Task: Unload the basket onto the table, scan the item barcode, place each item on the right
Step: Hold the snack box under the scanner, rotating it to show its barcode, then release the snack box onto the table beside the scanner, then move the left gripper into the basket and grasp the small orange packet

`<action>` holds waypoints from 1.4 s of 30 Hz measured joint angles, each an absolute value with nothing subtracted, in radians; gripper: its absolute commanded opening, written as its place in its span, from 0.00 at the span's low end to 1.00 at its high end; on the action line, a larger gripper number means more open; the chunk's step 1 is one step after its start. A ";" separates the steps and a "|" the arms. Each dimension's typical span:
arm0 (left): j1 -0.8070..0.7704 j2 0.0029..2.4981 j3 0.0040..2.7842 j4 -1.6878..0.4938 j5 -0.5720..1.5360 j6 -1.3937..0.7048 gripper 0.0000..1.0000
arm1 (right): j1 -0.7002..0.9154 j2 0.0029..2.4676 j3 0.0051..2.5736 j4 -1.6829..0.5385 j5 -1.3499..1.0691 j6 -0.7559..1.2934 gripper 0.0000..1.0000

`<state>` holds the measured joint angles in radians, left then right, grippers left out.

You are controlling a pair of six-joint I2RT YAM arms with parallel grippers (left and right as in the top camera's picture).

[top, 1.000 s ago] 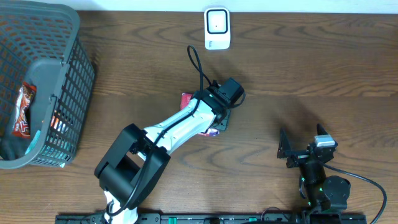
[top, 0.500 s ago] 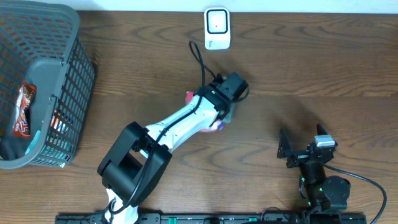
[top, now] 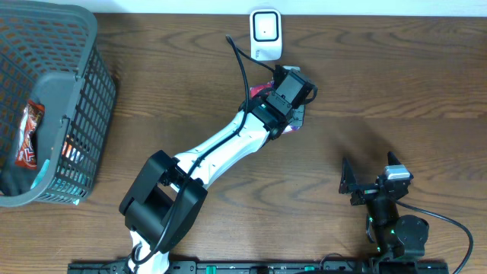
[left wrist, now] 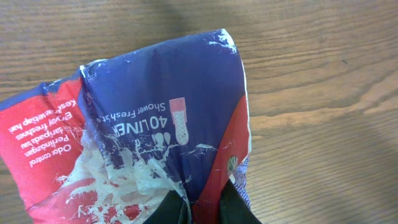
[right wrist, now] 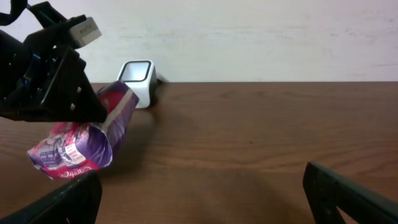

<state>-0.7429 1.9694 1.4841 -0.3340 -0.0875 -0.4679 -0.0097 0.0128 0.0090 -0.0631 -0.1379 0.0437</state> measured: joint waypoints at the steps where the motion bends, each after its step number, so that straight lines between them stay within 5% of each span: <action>1: -0.744 1.969 1.484 -0.333 -0.081 -0.470 0.43 | -0.010 0.013 0.009 -0.063 -0.138 0.044 0.99; 3: -0.747 1.969 1.484 -0.329 -0.075 -0.473 0.82 | -0.010 0.013 0.009 -0.063 -0.138 0.044 0.99; 6: -0.750 1.969 1.484 -0.318 -0.072 -0.471 0.96 | -0.010 0.013 0.009 -0.063 -0.138 0.044 0.99; 18: -0.622 1.763 1.485 -0.362 -0.051 -0.379 0.98 | -0.010 0.013 0.009 -0.063 -0.138 0.043 0.99; 27: -0.144 1.430 1.528 -0.450 -0.163 -0.297 0.98 | -0.010 0.013 0.009 -0.063 -0.138 0.044 0.99; 36: 0.351 1.404 1.528 -0.530 -0.101 -0.343 0.98 | -0.010 0.013 0.009 -0.063 -0.138 0.044 0.99; 42: 0.521 1.440 1.526 -0.643 -0.082 -0.344 0.98 | -0.010 0.013 0.009 -0.063 -0.138 0.044 0.99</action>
<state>0.5209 1.4399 1.5261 -0.6434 -0.0818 -0.3443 -0.0097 0.0128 0.0090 -0.0628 -0.1379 0.0437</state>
